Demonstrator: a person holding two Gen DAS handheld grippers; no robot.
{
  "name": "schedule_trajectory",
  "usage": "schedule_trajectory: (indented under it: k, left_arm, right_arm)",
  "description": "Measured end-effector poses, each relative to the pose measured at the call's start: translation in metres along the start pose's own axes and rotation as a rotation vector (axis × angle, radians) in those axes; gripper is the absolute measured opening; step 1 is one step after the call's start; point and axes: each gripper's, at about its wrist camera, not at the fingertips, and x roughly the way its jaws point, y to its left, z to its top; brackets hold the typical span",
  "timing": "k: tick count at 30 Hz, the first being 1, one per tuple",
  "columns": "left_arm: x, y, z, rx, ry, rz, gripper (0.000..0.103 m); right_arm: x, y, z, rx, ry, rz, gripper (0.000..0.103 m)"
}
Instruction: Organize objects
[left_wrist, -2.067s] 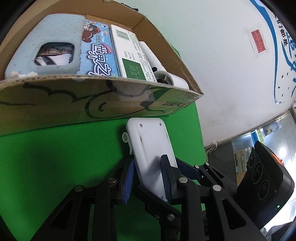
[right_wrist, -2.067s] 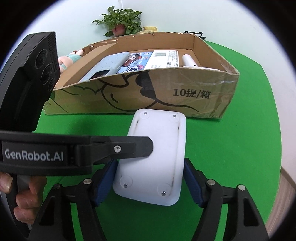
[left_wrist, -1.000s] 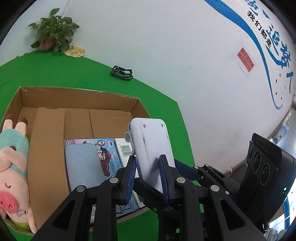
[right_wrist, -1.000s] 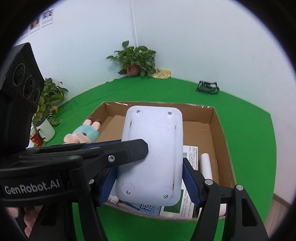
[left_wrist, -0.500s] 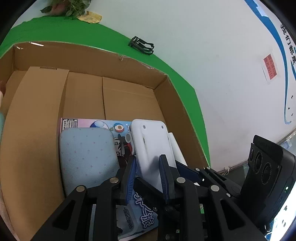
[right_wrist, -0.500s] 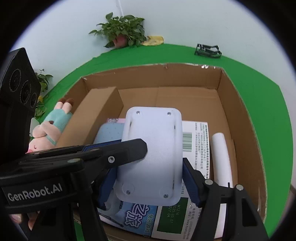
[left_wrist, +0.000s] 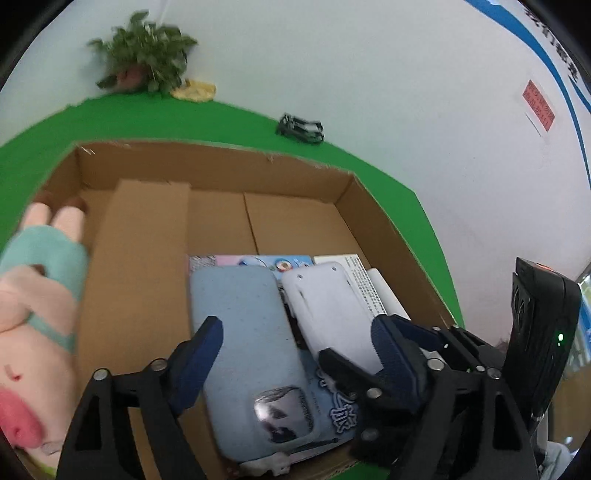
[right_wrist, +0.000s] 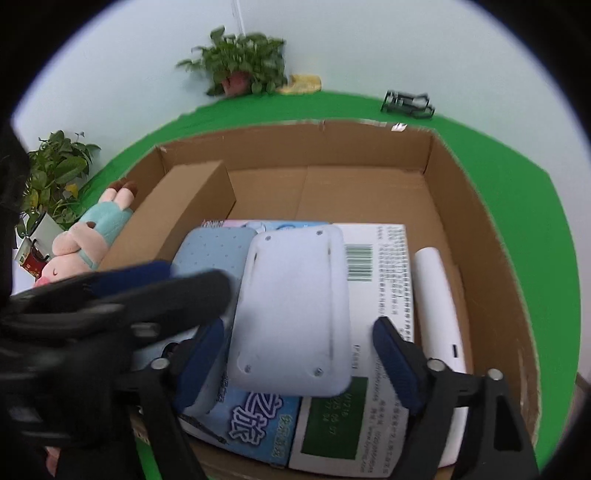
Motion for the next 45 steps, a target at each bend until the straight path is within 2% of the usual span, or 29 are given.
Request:
schedule_trajectory:
  k: [1,2,4,6,8,10,13,17,22,30,45]
  left_arm:
    - [-0.017,-0.001,-0.008,0.026,-0.069,0.059,0.098]
    - [-0.031,-0.001,-0.017,0.047,-0.128,0.111,0.103]
    - [-0.056,-0.005,-0.04,0.114,-0.251,0.257,0.103]
    - [-0.066,-0.006,-0.06,0.168,-0.278,0.377,0.103]
    - [-0.071,-0.003,-0.075,0.177,-0.287,0.453,0.103]
    - [-0.073,0.005,-0.088,0.142,-0.302,0.485,0.103]
    - [-0.065,0.012,-0.102,0.133,-0.284,0.526,0.103]
    - [-0.055,0.016,-0.113,0.123,-0.27,0.526,0.103]
    - [-0.046,0.015,-0.115,0.122,-0.29,0.523,0.103]
    - [-0.046,0.021,-0.113,0.093,-0.261,0.473,0.103]
    - [-0.044,0.026,-0.11,0.089,-0.251,0.466,0.103]
  right_arm:
    - [-0.011,-0.002,-0.007,0.008,-0.065,-0.017,0.089]
    - [-0.019,-0.004,-0.012,0.015,-0.106,-0.034,0.099]
    - [-0.036,-0.005,-0.03,0.016,-0.213,-0.063,0.102]
    - [-0.044,-0.001,-0.047,-0.012,-0.265,-0.096,0.102]
    - [-0.041,0.005,-0.061,-0.021,-0.262,-0.114,0.103]
    - [-0.044,0.015,-0.071,-0.07,-0.299,-0.163,0.102]
    - [-0.05,0.018,-0.076,-0.066,-0.328,-0.171,0.102]
    - [-0.049,0.021,-0.076,-0.06,-0.345,-0.193,0.102]
    - [-0.045,0.025,-0.074,-0.06,-0.339,-0.2,0.102]
    - [-0.046,0.025,-0.075,-0.062,-0.337,-0.208,0.102]
    - [-0.044,0.024,-0.075,-0.066,-0.331,-0.208,0.102]
